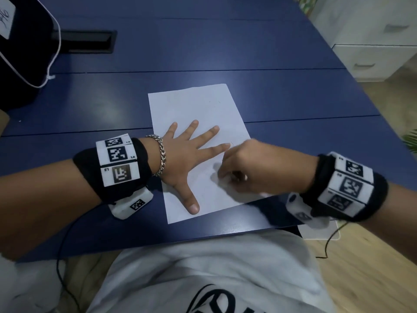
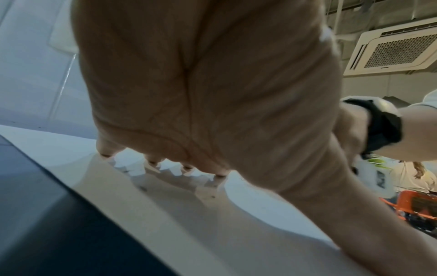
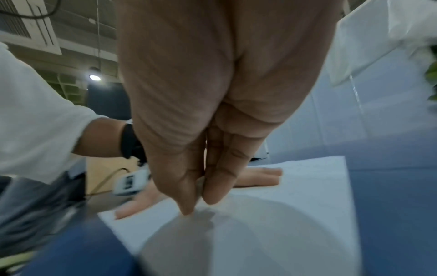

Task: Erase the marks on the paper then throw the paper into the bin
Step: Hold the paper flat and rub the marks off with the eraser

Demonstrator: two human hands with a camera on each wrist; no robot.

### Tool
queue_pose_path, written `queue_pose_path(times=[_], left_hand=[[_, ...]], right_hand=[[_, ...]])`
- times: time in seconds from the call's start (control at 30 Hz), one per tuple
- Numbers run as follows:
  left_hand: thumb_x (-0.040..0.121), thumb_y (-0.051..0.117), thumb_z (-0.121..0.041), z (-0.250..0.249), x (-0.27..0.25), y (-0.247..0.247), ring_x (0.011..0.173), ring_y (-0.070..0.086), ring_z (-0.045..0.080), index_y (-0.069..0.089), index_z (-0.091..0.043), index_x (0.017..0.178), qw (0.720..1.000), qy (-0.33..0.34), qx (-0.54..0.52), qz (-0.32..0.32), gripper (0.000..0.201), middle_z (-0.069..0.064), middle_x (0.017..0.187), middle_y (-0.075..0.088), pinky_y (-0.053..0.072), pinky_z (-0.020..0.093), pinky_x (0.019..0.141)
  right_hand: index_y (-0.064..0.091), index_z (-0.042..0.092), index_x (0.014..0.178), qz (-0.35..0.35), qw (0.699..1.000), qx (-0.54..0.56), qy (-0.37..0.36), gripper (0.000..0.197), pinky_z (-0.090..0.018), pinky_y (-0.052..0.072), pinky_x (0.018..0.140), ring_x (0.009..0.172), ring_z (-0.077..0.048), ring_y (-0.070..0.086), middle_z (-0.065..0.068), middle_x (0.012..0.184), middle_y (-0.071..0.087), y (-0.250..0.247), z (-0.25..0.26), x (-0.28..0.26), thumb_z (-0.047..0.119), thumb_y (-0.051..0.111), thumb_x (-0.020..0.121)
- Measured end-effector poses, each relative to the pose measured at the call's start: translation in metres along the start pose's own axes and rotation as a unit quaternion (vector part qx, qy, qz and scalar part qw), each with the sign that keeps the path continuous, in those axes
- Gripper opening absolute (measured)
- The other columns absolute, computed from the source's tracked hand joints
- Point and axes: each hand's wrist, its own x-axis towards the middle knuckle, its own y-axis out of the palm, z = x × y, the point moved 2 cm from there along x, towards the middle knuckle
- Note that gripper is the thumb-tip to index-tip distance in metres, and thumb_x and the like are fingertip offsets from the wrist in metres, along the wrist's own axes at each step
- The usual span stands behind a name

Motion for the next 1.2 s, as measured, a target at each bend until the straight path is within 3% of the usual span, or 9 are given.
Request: queue_pose_path(times=[0.13,0.27,0.37,0.5,0.67,0.77,0.97,1.1,1.2], left_hand=[[0.035,0.07,-0.103,0.0,0.0,0.0,0.152,-0.036,0.041,-0.035,-0.053,0.152,1.0,0.002,0.008,-0.002,0.164,-0.012,0.16,-0.049,-0.008,0.077,0.119],[0.036,0.073,-0.1,-0.002,-0.002,-0.002,0.152,-0.036,0.04,-0.038,-0.058,0.147,1.0,-0.004,0.002,-0.003,0.162,-0.013,0.161,-0.048,-0.008,0.077,0.118],[0.037,0.072,-0.101,-0.002,-0.002,-0.003,0.152,-0.036,0.039,-0.039,-0.058,0.146,1.0,0.0,0.006,-0.002,0.162,-0.013,0.161,-0.048,-0.009,0.076,0.119],[0.039,0.069,-0.103,0.0,-0.004,0.0,0.152,-0.037,0.038,-0.041,-0.056,0.146,1.0,0.004,0.013,-0.011,0.16,-0.012,0.161,-0.048,-0.01,0.075,0.12],[0.057,0.061,-0.101,0.005,-0.006,-0.009,0.152,-0.038,0.036,-0.033,-0.062,0.148,0.999,0.032,-0.025,-0.024,0.137,-0.007,0.163,-0.046,-0.017,0.068,0.121],[0.068,0.063,-0.094,0.008,-0.002,-0.021,0.154,-0.033,0.038,-0.024,-0.068,0.149,0.997,0.052,-0.044,-0.031,0.123,-0.011,0.165,-0.041,-0.016,0.069,0.121],[0.061,0.07,-0.094,0.005,0.012,-0.023,0.152,-0.034,0.045,-0.025,-0.073,0.144,0.999,0.032,-0.012,0.009,0.129,-0.011,0.164,-0.044,-0.009,0.078,0.117],[0.056,0.072,-0.095,0.003,0.013,-0.025,0.153,-0.032,0.046,-0.029,-0.079,0.136,1.0,0.025,-0.005,0.009,0.13,-0.011,0.164,-0.043,-0.006,0.081,0.116],[0.056,0.071,-0.096,0.004,0.014,-0.023,0.153,-0.032,0.045,-0.031,-0.077,0.137,1.0,0.017,-0.001,0.007,0.132,-0.012,0.164,-0.043,-0.008,0.079,0.117]], right_hand=[[0.07,0.017,0.081,-0.068,0.997,-0.025,0.024,0.02,-0.042,0.053,0.066,0.067,-0.022,0.059,0.001,0.078,0.063,-0.006,-0.01,0.005,0.019,0.051,0.086],[0.076,0.02,0.094,-0.002,1.0,0.013,-0.01,0.017,-0.031,0.051,0.068,0.073,-0.018,0.059,0.002,0.088,0.067,0.006,0.021,-0.006,0.02,0.058,0.092],[0.076,0.018,0.097,-0.049,0.999,-0.005,0.018,0.018,-0.034,0.055,0.073,0.075,-0.019,0.064,0.002,0.086,0.07,-0.007,0.0,-0.006,0.018,0.06,0.09],[0.075,0.031,0.119,-0.089,0.991,0.05,0.086,0.026,-0.015,0.051,0.076,0.079,-0.004,0.067,0.014,0.092,0.076,-0.012,-0.021,-0.024,0.023,0.071,0.095],[0.078,0.024,0.104,-0.093,0.989,0.033,0.113,0.014,-0.03,0.054,0.079,0.078,-0.011,0.061,0.007,0.099,0.069,0.004,-0.02,-0.032,0.021,0.066,0.097],[0.076,0.025,0.1,-0.075,0.991,0.007,0.109,0.014,-0.034,0.055,0.077,0.08,-0.013,0.061,0.008,0.094,0.067,-0.001,-0.023,-0.03,0.021,0.063,0.096],[0.078,0.024,0.099,-0.041,0.997,-0.002,0.067,0.015,-0.036,0.056,0.074,0.077,-0.016,0.066,0.005,0.085,0.073,-0.008,-0.018,-0.011,0.02,0.064,0.093],[0.071,0.017,0.087,-0.066,0.996,-0.011,0.056,0.012,-0.04,0.053,0.068,0.07,-0.022,0.06,0.001,0.079,0.063,-0.004,-0.016,0.001,0.01,0.061,0.091],[0.066,0.018,0.08,-0.032,0.999,0.014,0.029,0.013,-0.04,0.051,0.064,0.068,-0.021,0.056,0.004,0.079,0.058,0.003,-0.006,-0.007,0.013,0.06,0.09]])
